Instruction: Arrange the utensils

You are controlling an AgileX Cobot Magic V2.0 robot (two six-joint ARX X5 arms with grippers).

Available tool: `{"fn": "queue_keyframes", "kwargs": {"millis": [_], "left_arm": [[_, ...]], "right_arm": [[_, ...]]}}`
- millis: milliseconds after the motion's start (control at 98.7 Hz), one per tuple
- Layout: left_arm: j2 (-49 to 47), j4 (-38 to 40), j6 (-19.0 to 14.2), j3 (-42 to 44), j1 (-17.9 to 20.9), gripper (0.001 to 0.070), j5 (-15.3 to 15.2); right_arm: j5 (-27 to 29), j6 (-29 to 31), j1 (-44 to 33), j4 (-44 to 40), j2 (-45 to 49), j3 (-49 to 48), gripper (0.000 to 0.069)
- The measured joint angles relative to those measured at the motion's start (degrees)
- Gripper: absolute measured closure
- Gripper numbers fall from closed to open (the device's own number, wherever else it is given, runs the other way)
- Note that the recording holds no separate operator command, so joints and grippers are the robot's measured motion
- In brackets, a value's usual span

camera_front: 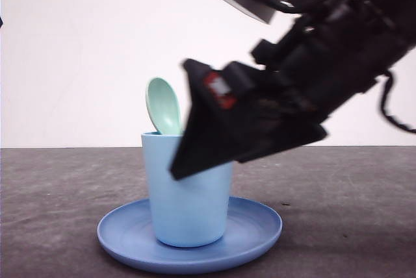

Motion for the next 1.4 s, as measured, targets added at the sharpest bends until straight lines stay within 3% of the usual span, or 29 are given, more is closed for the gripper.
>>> {"fn": "queue_keyframes", "kwargs": {"millis": [344, 517, 679, 972, 1256, 1398], "left_arm": [[0.0, 0.0, 0.0, 0.0, 0.0, 0.0352, 0.0], [0.0, 0.0, 0.0, 0.0, 0.0, 0.0352, 0.0], [0.0, 0.0, 0.0, 0.0, 0.0, 0.0352, 0.0], [0.0, -0.4, 0.0, 0.0, 0.0, 0.0352, 0.0], [0.0, -2.1, 0.0, 0.0, 0.0, 0.0352, 0.0], [0.0, -2.1, 0.0, 0.0, 0.0, 0.0352, 0.0]], "right_arm": [[-0.7, 1.0, -4.7, -18.6, -12.3, 0.0, 0.0011], [3.1, 4.9, -11.8, -25.4, -19.3, 0.4, 0.0011], [3.2, 7.1, -20.0, -31.1, -23.3, 5.2, 0.0011], [3.3, 7.3, -34.0, -45.5, -24.0, 18.2, 0.0011], [2.7, 6.1, -47.2, -51.2, -23.5, 18.7, 0.0011], [1.1, 4.4, -48.9, -51.5, -23.5, 18.7, 0.0011]]}}
